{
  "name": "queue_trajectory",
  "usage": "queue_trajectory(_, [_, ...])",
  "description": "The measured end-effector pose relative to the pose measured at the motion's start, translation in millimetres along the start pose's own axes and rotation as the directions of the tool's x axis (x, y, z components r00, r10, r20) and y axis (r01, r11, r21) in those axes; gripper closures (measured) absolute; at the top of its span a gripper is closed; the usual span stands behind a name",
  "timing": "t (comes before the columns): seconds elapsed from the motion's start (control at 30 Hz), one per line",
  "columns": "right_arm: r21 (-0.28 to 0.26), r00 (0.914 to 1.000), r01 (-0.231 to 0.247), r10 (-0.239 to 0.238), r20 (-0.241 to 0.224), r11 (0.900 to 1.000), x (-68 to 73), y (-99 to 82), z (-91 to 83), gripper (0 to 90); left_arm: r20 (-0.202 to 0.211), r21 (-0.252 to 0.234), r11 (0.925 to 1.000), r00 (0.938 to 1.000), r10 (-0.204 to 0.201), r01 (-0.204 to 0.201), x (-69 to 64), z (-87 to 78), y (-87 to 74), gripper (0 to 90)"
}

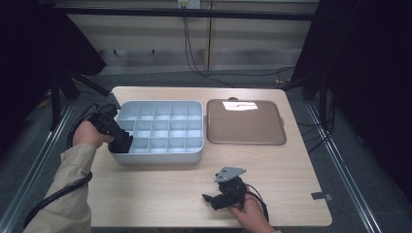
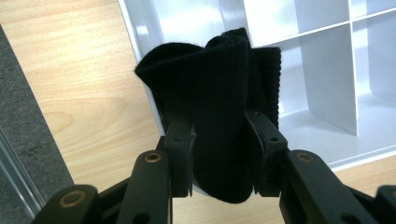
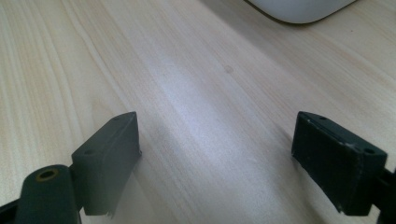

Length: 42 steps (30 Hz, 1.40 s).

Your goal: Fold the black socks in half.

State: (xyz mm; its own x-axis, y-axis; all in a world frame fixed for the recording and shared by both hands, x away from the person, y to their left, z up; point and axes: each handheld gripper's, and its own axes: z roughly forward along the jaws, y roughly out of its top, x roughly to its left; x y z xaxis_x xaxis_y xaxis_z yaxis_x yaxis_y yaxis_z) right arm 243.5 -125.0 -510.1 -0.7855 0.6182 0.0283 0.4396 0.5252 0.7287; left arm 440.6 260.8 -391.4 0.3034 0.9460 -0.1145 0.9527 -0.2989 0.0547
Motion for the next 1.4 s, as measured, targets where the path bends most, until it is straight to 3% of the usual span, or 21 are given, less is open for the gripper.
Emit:
queue_trajectory(0.13, [-0.002, 1.0, -0.001, 0.001, -0.005, 1.0, -0.1, -0.1, 0.1, 14.9, -0.005, 0.004, 0.9998, 0.9998, 0.017, -0.017, -0.8, -1.9, 0.3, 65.1])
queue_trajectory(1.4, [0.006, 1.0, 0.001, -0.001, -0.007, 1.0, -0.4, 0.2, -0.6, 14.9, 0.004, -0.021, 0.9998, 1.0, 0.004, -0.004, -2.7, -34.6, 7.0, 66.7])
